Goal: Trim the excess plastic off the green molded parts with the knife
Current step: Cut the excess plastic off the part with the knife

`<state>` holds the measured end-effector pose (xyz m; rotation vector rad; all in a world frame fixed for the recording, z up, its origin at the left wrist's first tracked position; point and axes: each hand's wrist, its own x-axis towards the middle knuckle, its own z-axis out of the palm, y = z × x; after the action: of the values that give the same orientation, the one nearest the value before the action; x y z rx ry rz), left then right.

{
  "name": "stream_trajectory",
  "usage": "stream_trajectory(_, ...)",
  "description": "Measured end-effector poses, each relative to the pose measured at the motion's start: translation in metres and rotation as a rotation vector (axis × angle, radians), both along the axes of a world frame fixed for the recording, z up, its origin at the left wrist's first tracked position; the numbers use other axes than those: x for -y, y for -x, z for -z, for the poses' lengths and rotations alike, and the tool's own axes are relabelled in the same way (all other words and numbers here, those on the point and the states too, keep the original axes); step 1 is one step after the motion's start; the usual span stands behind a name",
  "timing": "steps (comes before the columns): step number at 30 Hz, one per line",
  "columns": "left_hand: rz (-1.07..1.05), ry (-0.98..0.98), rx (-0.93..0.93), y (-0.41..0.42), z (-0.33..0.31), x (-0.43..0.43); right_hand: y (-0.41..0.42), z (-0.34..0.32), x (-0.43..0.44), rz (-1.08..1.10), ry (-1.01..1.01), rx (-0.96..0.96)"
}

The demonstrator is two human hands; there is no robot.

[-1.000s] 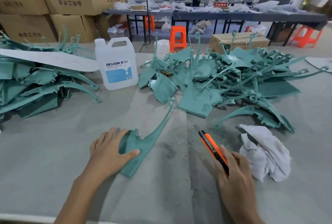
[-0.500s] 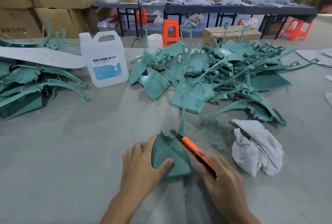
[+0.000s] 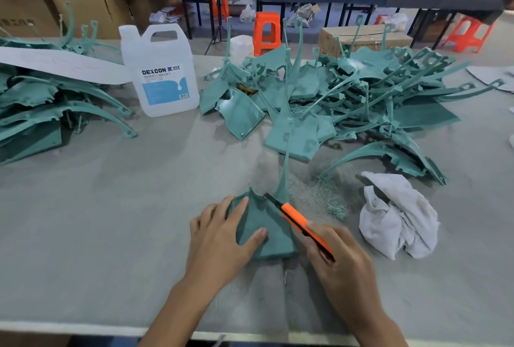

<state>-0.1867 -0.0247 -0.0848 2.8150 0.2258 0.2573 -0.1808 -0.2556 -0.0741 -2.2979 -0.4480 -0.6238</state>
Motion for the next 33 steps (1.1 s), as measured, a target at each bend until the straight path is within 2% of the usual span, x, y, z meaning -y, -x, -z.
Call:
stream_trajectory(22, -0.008, 0.047, 0.026, -0.0007, 0.0010, -0.0004, -0.0015, 0.0066, 0.0036, -0.060, -0.028, 0.032)
stream_trajectory(33, -0.008, 0.056, 0.043, -0.0004, 0.0021, -0.0013, -0.0004, 0.0015, 0.0008, -0.026, -0.032, -0.015)
